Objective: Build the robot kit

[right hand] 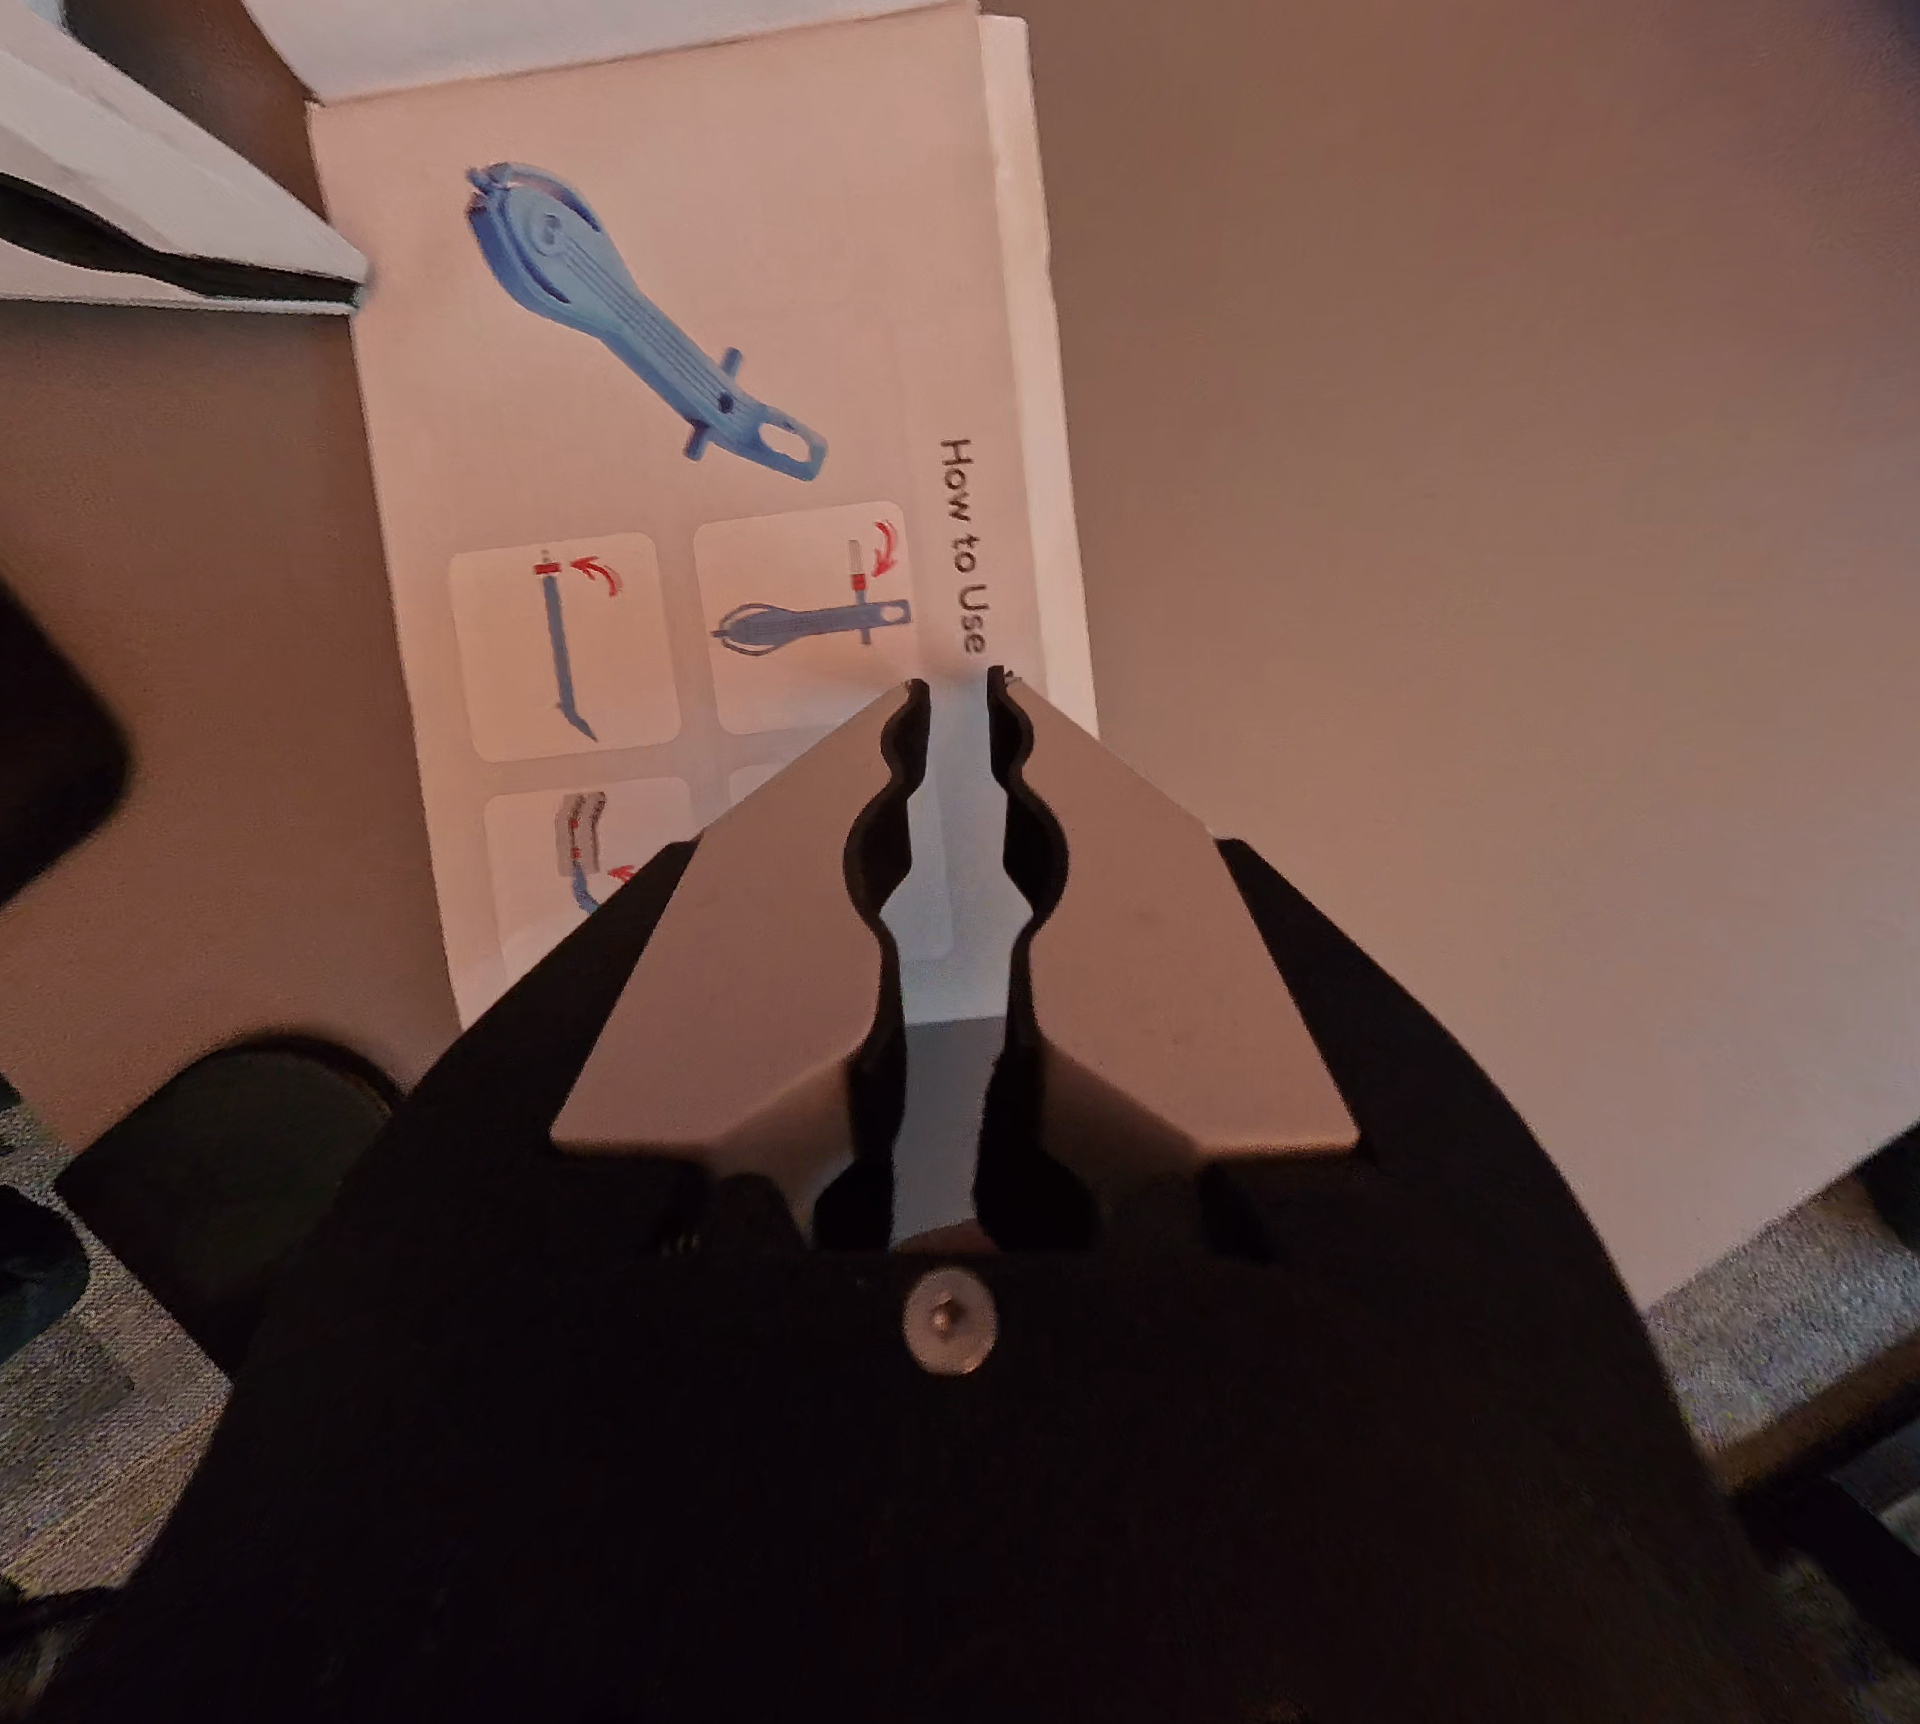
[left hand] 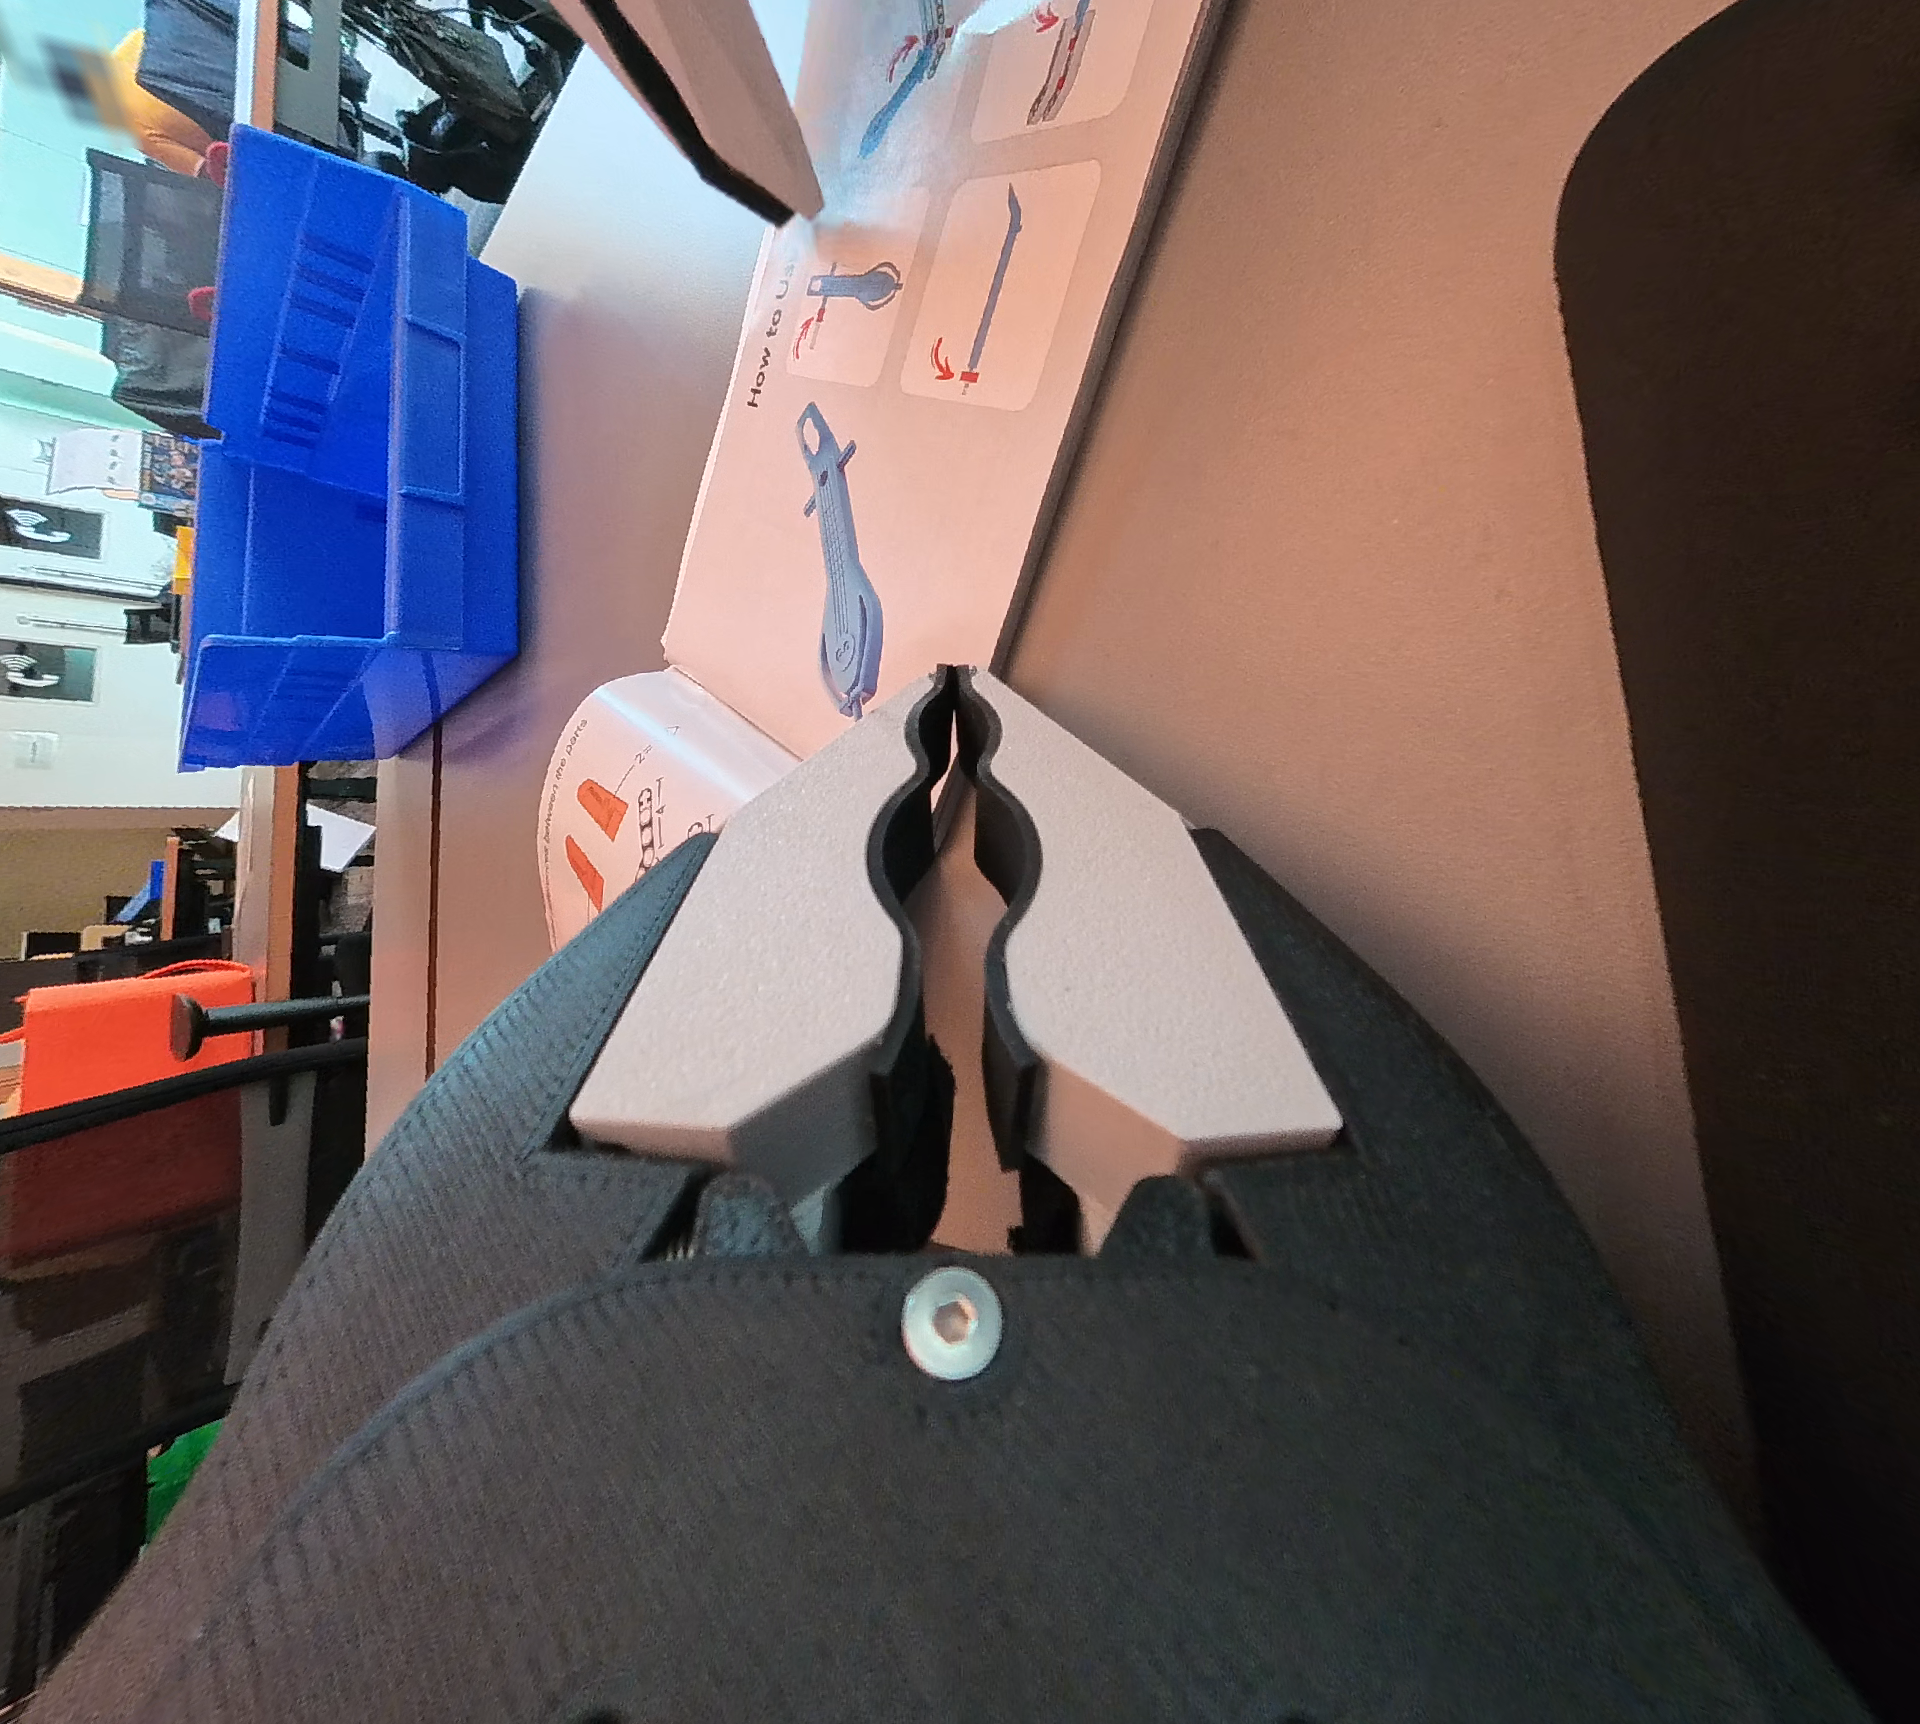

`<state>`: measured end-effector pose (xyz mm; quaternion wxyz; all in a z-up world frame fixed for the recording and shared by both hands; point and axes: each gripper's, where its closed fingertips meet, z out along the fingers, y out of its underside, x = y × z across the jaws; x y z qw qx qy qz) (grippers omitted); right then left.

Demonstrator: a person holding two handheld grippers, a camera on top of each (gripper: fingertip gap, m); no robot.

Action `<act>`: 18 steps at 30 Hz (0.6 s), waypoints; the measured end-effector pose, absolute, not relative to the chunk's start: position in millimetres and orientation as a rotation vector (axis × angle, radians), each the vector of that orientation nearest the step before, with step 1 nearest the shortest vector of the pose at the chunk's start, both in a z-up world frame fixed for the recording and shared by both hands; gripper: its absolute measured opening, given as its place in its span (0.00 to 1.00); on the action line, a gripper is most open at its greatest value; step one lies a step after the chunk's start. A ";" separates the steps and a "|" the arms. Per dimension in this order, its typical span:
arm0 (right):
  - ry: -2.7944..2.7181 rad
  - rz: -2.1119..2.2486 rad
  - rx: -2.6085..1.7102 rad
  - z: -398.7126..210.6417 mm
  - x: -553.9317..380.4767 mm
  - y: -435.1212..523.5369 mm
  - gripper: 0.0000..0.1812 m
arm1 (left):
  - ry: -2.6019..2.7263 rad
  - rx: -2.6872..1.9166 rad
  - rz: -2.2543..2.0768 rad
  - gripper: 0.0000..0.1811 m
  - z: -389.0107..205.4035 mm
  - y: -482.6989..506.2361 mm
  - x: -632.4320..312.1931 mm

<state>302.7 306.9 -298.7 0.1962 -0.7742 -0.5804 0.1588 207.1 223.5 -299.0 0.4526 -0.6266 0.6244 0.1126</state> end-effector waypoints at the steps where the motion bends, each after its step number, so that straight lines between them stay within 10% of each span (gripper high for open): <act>1: -1.634 0.451 -2.158 -298.2 300.5 305.5 0.04 | 1.542 -1.548 0.278 0.00 -299.0 223.5 207.1; 18: -1.587 0.410 -2.205 -301.5 307.5 312.8 0.11 | 1.542 -1.547 0.278 0.00 -298.8 223.3 207.4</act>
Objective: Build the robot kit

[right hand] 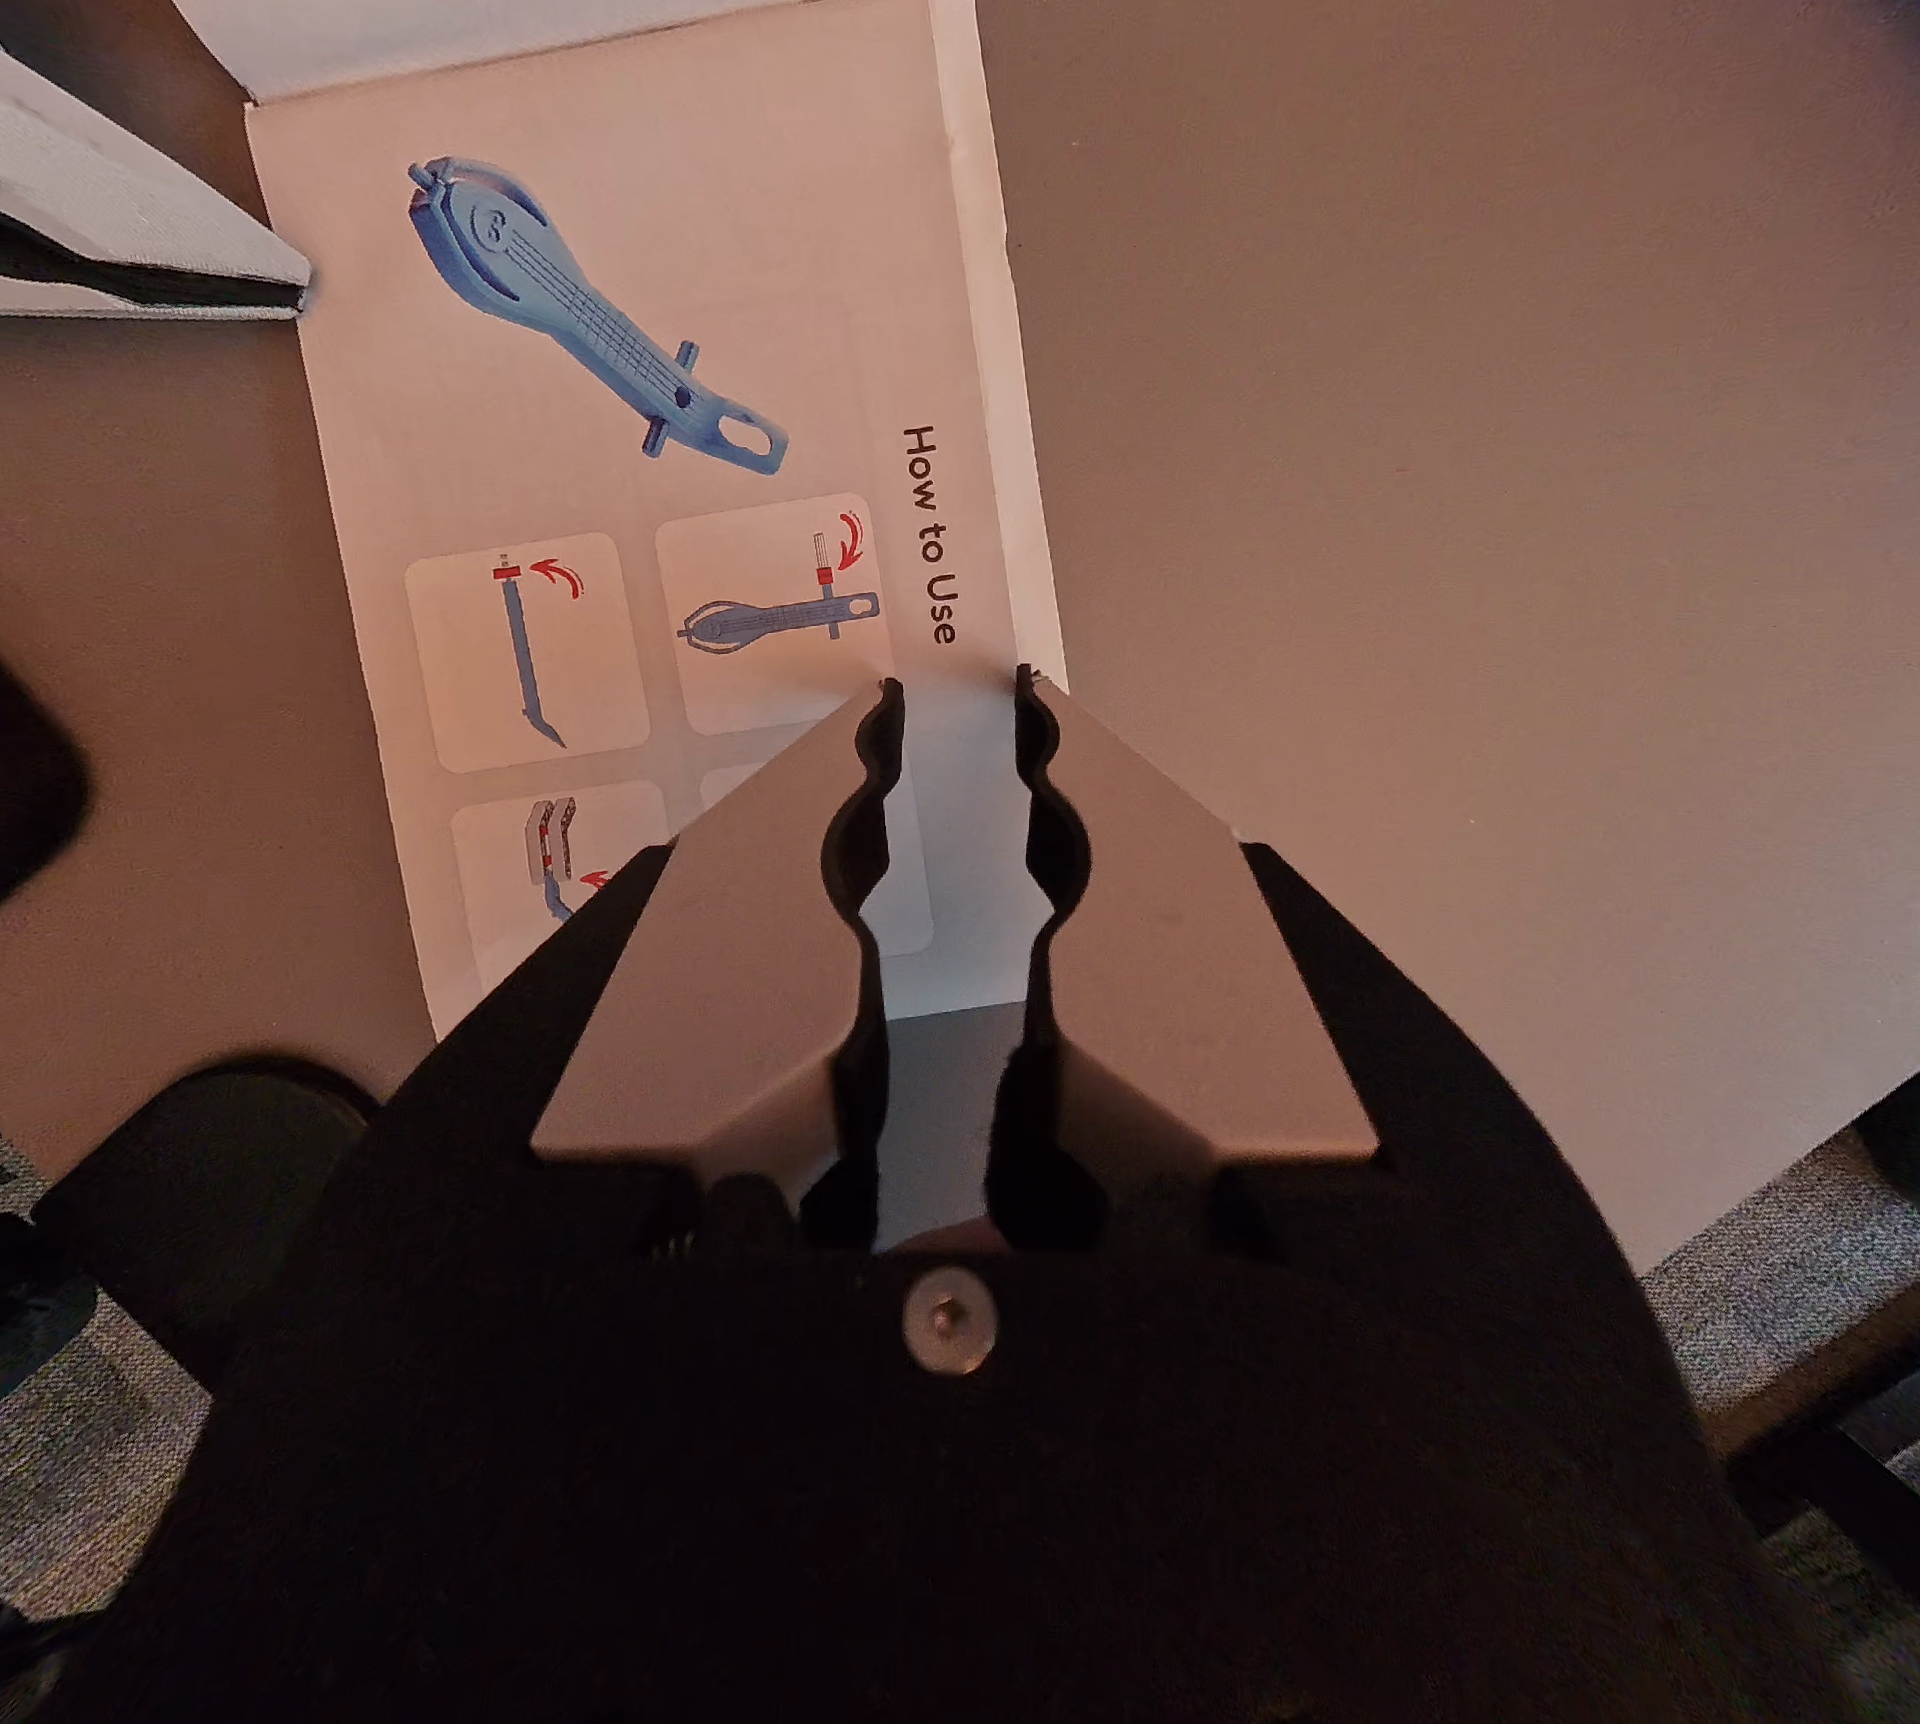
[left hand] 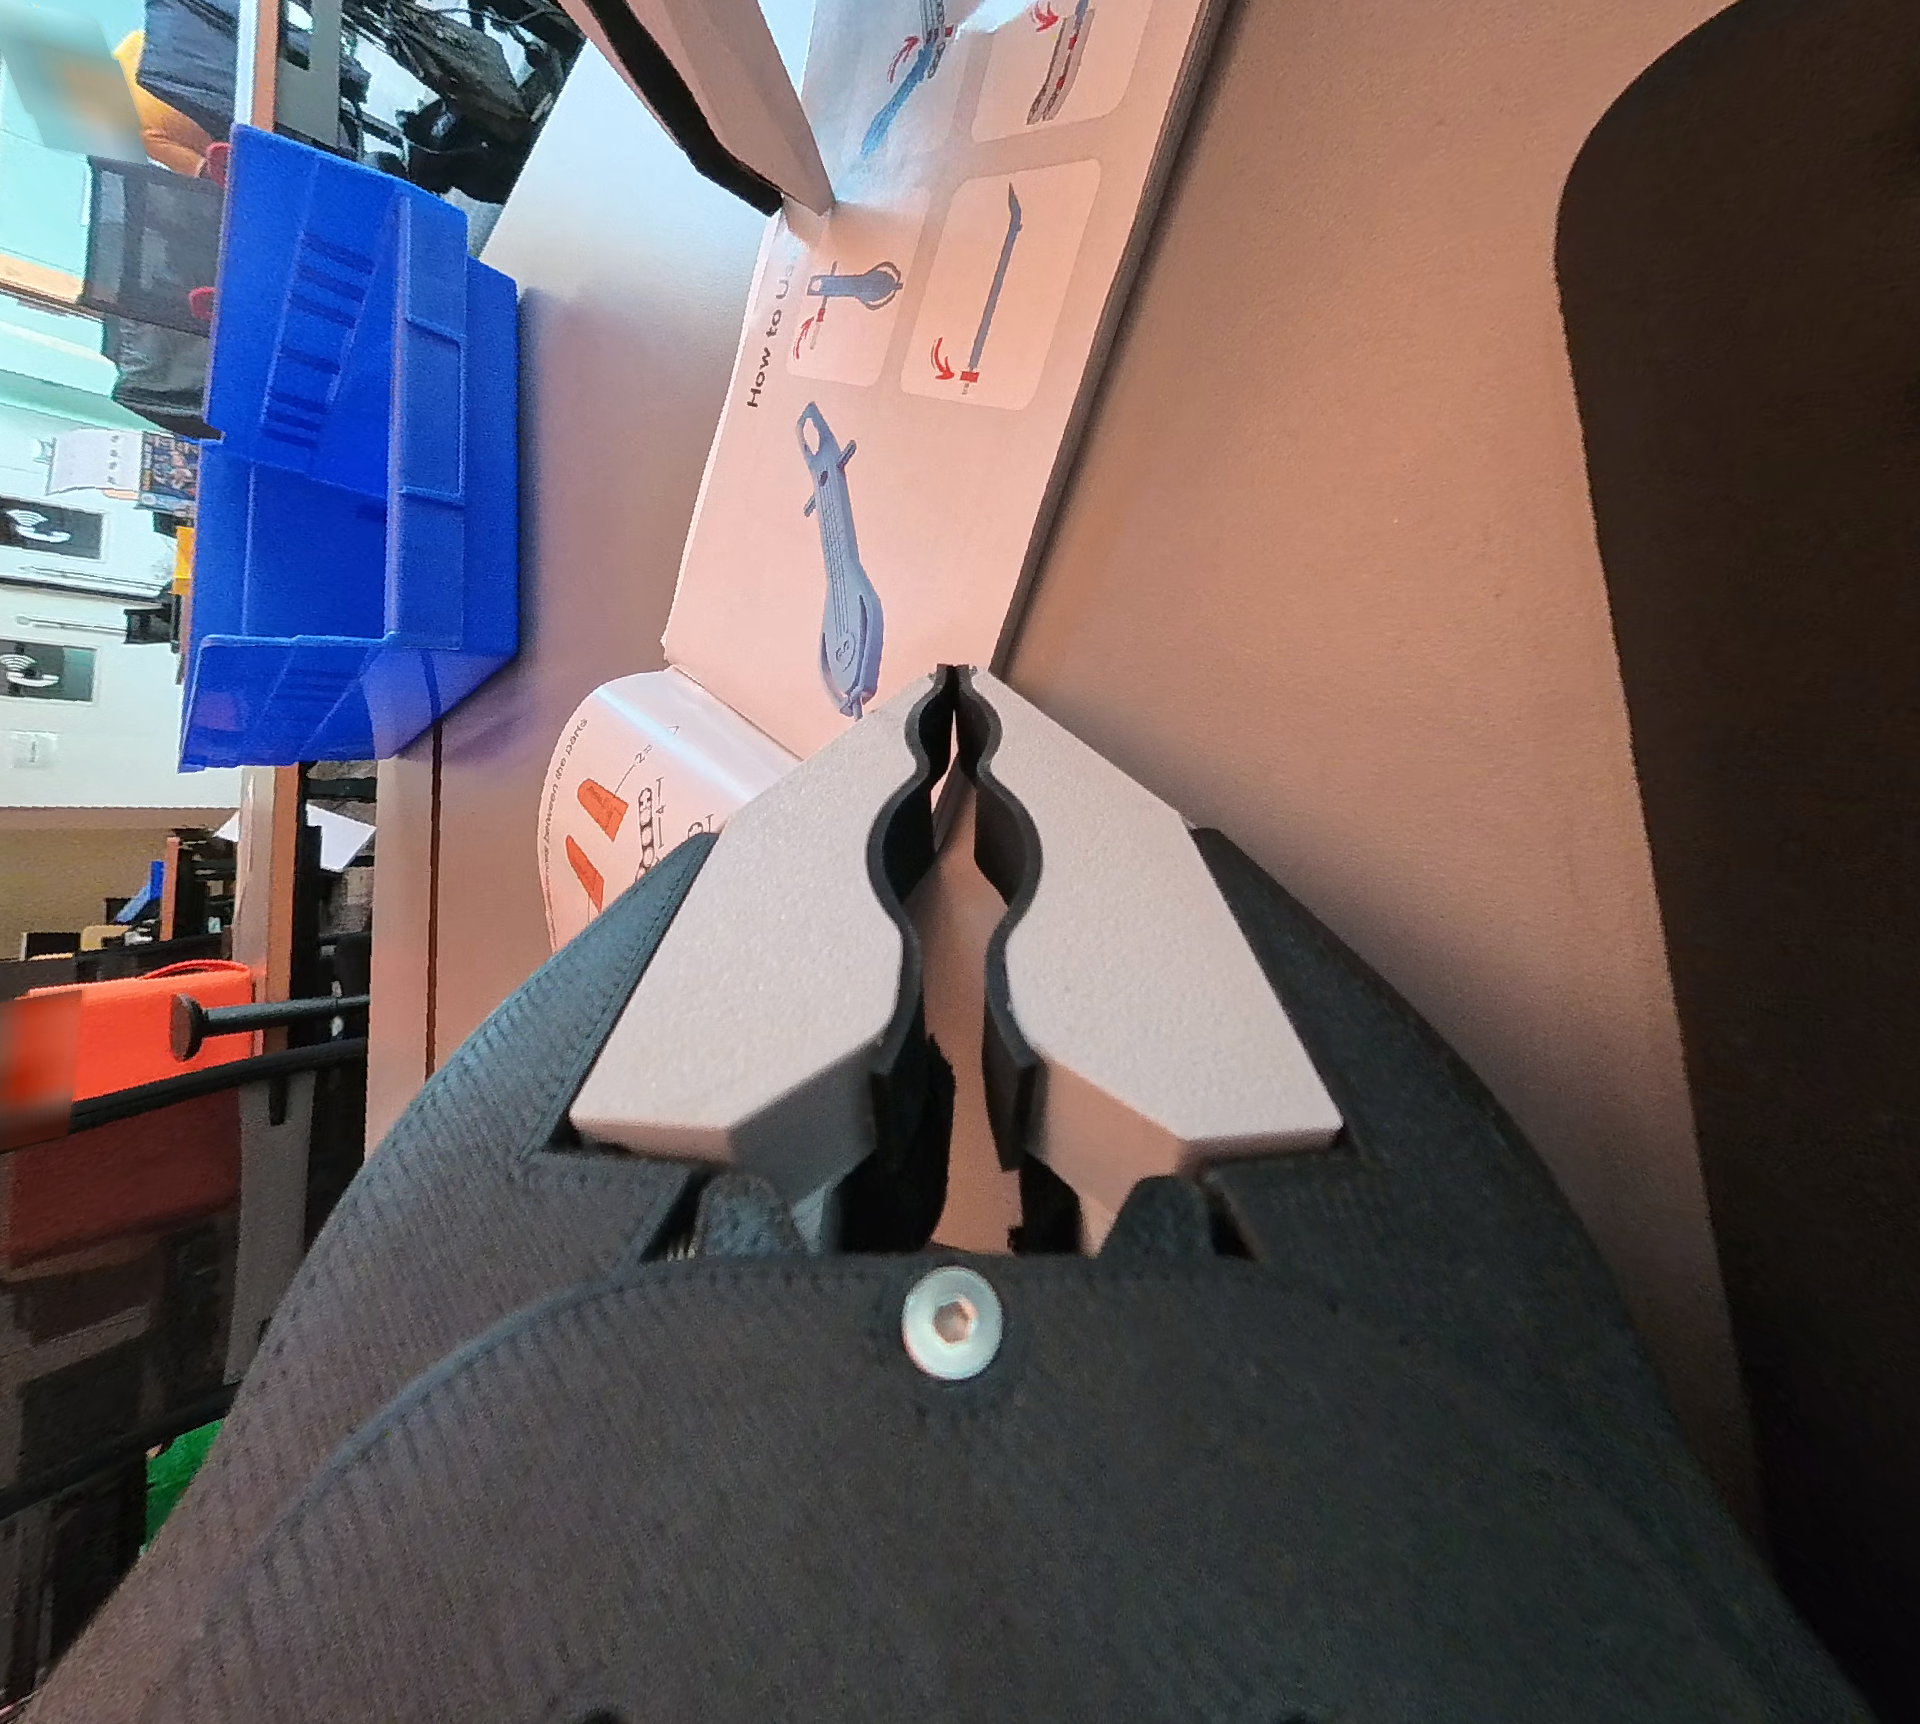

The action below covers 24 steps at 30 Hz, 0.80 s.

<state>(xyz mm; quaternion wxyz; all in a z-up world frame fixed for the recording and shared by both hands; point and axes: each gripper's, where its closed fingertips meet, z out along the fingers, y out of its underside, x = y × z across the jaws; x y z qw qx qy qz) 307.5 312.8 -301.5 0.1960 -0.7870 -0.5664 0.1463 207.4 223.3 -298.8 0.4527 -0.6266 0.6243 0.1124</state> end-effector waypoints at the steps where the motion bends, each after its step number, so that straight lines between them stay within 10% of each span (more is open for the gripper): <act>1: -1.589 0.408 -2.203 -301.5 307.5 312.8 0.11 | 1.542 -1.548 0.277 0.00 -298.8 223.2 207.4; 24: -1.567 0.453 -2.218 -301.9 305.5 312.8 0.07 | 1.543 -1.545 0.283 0.00 -298.4 224.2 207.0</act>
